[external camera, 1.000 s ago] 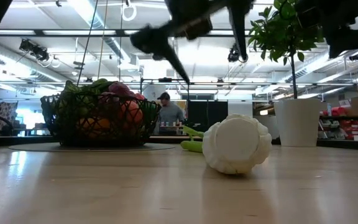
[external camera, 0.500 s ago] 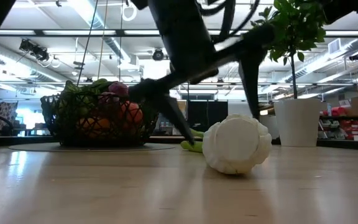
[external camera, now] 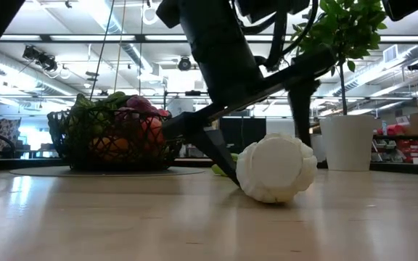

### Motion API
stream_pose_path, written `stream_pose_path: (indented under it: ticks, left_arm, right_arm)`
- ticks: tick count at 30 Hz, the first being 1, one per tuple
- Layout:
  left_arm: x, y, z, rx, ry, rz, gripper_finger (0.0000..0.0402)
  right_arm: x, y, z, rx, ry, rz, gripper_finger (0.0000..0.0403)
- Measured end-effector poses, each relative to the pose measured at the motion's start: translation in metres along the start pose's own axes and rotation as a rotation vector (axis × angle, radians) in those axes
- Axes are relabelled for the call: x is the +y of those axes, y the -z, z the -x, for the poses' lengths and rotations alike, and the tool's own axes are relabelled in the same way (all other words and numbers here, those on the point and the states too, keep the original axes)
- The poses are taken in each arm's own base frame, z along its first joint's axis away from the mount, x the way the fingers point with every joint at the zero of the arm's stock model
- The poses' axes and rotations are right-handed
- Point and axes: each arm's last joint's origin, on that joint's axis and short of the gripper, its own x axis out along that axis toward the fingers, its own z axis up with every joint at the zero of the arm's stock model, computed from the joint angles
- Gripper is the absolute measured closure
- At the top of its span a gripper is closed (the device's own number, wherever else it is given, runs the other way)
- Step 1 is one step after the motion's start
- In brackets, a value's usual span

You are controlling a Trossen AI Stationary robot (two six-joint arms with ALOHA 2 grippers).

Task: Build produce basket
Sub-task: Put the green celery into the wire basket

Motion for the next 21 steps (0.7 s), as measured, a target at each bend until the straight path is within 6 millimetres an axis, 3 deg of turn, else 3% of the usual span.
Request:
stream_pose_path:
  ticks: [4,13,16,21]
  left_arm:
    - [0.001,0.000,0.000,0.005,-0.025,-0.032,0.0099]
    - [0.005,-0.008,0.009,0.056,-0.070,-0.130,0.0287]
    - [0.009,-0.016,0.026,0.063,-0.111,-0.176,0.0311]
    - [0.017,-0.033,0.076,0.059,-0.189,-0.241,0.0311]
  right_arm:
    - [0.000,0.000,0.000,-0.023,0.006,0.007,0.0148]
    - [0.000,0.001,0.000,-0.034,0.011,0.022,0.0148]
    - [0.000,0.001,0.000,-0.038,0.010,0.028,0.0148]
    - [-0.001,0.000,0.002,-0.087,0.015,0.029,0.0148]
